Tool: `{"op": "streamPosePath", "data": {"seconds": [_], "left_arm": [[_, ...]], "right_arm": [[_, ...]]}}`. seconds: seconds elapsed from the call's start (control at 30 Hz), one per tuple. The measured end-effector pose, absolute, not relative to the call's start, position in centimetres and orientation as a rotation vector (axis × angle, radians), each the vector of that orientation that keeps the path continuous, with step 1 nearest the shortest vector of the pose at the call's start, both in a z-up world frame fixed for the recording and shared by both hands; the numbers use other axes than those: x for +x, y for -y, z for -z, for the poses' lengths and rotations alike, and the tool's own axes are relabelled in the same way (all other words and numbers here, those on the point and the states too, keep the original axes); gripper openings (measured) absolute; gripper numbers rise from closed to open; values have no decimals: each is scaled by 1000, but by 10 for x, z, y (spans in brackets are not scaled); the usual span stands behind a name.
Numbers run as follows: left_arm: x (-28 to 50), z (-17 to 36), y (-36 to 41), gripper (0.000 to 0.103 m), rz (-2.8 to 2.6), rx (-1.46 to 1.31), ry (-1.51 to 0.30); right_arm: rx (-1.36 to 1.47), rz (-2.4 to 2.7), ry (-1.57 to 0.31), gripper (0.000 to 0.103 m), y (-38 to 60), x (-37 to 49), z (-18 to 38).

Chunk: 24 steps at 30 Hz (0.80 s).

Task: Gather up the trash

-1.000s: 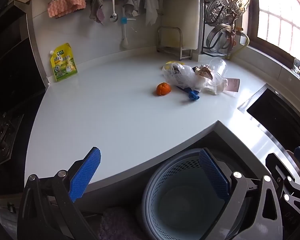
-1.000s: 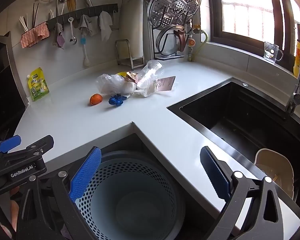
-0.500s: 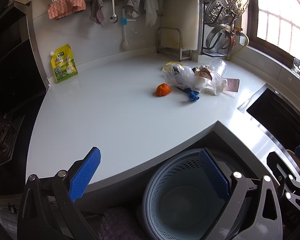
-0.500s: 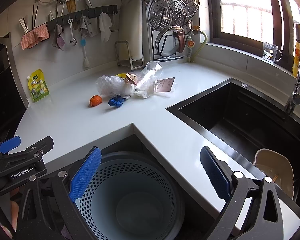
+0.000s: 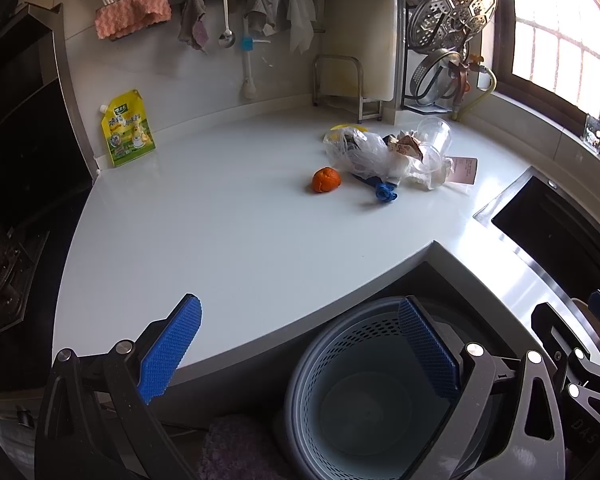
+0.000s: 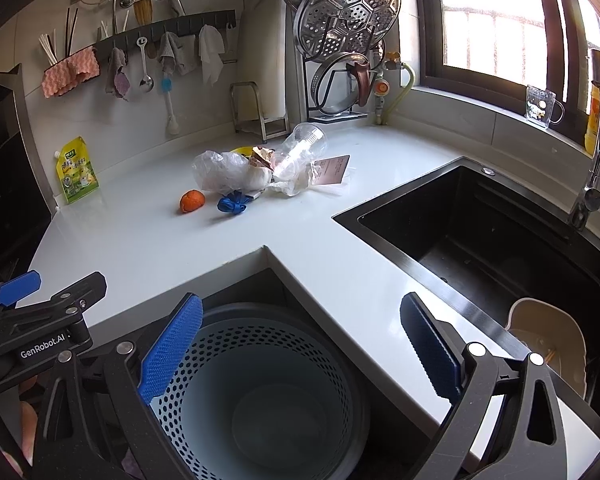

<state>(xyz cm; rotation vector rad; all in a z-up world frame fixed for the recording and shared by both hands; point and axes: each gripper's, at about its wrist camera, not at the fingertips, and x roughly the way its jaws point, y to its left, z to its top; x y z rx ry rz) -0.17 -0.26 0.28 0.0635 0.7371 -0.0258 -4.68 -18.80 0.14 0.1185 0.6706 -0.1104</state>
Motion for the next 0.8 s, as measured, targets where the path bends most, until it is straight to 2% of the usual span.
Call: {"op": "streamPosePath", "data": {"seconds": [0.8], "left_arm": [[-4,-4,3,97,27,61,-737]], "right_arm": [[118,110,-672,95,187,-48,-6]]}}
